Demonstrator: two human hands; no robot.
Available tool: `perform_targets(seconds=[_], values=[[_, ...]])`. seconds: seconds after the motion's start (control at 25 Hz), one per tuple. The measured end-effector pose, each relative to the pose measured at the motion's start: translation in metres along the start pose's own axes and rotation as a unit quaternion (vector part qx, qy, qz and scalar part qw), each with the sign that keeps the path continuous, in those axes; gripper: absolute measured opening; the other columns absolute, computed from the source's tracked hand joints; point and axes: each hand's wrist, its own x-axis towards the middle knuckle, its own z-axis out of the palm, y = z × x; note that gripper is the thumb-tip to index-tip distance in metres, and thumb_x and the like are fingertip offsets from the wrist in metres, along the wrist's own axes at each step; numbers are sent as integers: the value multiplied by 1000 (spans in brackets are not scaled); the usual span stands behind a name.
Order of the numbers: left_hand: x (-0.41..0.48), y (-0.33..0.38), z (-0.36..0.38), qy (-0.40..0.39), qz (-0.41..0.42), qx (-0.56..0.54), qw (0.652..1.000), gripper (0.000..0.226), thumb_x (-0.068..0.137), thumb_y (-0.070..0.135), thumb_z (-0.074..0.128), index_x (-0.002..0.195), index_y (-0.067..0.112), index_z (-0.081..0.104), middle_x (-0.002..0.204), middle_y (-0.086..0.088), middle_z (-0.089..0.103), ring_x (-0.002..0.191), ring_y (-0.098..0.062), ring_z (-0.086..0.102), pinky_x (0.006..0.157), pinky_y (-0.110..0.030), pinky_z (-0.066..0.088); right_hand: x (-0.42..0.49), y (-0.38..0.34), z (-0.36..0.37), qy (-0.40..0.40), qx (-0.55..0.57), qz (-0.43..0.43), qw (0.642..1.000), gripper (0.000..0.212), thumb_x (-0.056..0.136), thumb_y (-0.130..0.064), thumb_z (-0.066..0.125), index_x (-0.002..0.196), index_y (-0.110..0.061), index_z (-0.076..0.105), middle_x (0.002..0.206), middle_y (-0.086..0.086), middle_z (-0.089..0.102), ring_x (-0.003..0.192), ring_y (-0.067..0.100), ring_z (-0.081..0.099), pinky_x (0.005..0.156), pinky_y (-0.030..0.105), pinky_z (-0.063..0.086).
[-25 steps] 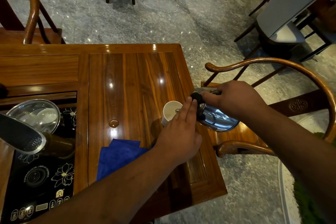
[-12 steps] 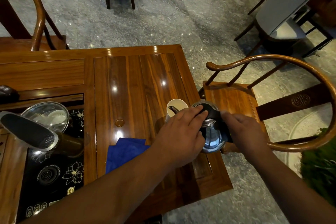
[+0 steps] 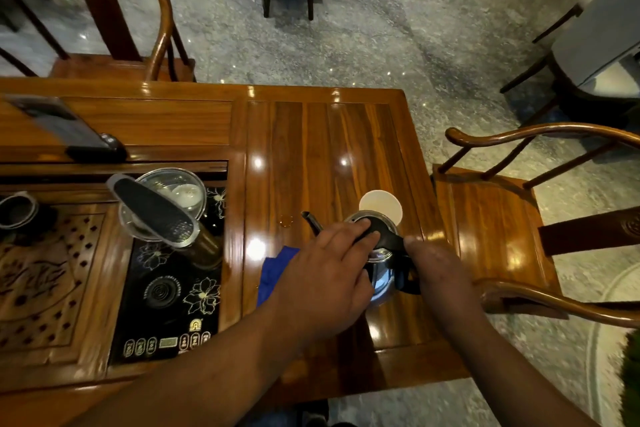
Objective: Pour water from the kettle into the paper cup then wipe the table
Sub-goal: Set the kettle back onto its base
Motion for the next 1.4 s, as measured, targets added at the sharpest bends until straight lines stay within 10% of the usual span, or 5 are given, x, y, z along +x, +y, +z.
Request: perform_targets(seconds=[0.24,0.6,0.88,1.04,1.4], values=[[-47,-37,-21,29,-28,28,999,51,95,31,57,143,11,59,148,-8,57,136,-26,51,107,-47,50,-7,-5,61,-41,68,27,997,39,104,-41,57,88,-13,80,88,13,80,86,31,78,84,60,62],[-126,-92,-48,71,-89,75,991,44,92,30,62,132,13,67,137,-6,64,126,-25,58,103,-42,53,-23,-16,162,-104,59,7,993,86,75,-84,63,84,1,73,83,28,72,85,52,68,78,68,56],[-178,-132,-79,92,-156,75,981,39,91,30,62,126,14,69,130,-3,65,121,-23,58,92,-45,59,-35,-33,235,-161,53,-9,986,60,85,-59,62,72,-2,70,64,14,69,62,19,64,61,39,52],[-201,-150,-93,107,-189,90,972,38,91,31,61,123,14,71,129,-4,66,119,-24,59,87,-42,59,-40,-41,273,-196,50,-26,979,83,78,-82,61,79,1,70,74,23,71,76,46,68,67,55,56],[-225,-187,-112,103,-245,95,959,37,93,30,59,124,14,70,134,-4,65,123,-22,57,85,-37,56,-35,-53,331,-222,54,-54,972,64,92,-55,62,75,6,62,62,4,58,57,8,54,53,24,45]])
